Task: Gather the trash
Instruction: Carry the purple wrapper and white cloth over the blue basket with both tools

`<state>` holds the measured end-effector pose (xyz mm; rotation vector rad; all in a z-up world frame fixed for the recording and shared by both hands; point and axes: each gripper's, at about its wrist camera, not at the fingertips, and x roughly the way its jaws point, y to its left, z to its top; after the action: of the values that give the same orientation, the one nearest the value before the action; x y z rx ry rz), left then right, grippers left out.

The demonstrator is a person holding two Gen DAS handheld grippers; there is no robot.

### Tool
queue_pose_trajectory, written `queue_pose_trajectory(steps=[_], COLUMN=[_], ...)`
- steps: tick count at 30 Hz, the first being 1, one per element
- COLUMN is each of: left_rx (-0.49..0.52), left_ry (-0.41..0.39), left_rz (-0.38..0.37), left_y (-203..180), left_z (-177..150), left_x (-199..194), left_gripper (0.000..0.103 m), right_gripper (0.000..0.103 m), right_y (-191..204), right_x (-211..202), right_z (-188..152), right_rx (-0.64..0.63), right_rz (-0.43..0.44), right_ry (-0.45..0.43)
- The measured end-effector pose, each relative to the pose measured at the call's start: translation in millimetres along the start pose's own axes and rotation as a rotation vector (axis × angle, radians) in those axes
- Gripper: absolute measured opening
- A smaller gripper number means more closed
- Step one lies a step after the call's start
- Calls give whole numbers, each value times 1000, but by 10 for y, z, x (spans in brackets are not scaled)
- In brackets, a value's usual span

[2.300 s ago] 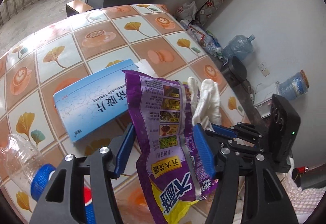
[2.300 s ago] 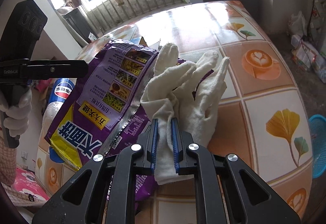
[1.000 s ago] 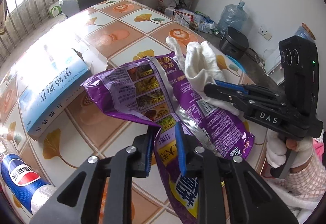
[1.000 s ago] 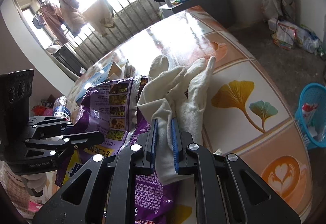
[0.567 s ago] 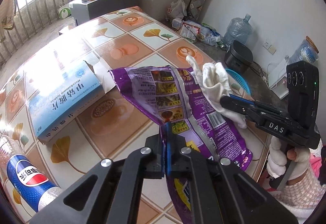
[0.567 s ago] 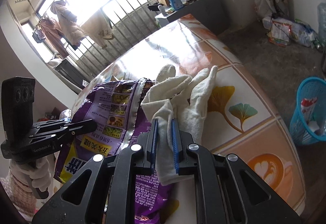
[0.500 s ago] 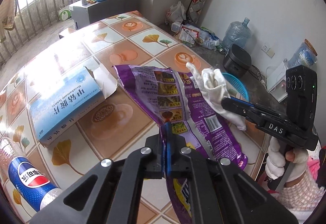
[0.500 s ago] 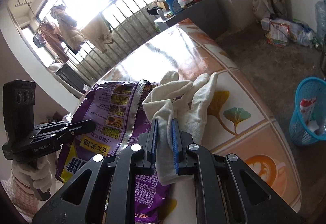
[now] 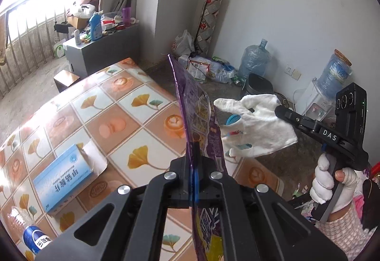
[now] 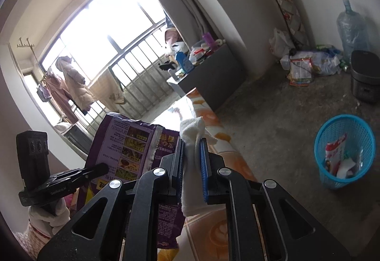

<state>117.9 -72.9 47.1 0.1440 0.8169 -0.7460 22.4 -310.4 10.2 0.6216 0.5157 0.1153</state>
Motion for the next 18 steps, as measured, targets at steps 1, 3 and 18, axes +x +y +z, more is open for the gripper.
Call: queue_pose_trajectory(steps=[1, 3, 18], left_rx=[16, 47, 207], left_ry=[-8, -26, 126], left_rz=[-11, -36, -269], left_y=[-80, -257, -1797], left_z=[81, 248, 925], left_x=[34, 103, 1804], left_gripper=[0, 0, 1], right_gripper=[11, 11, 11], right_y=[-69, -222, -1598], right_x=[-62, -200, -580], right_z=[67, 185, 265], right_rx=[8, 23, 228], right_rz=[-14, -55, -402], right_ry=[-25, -75, -208])
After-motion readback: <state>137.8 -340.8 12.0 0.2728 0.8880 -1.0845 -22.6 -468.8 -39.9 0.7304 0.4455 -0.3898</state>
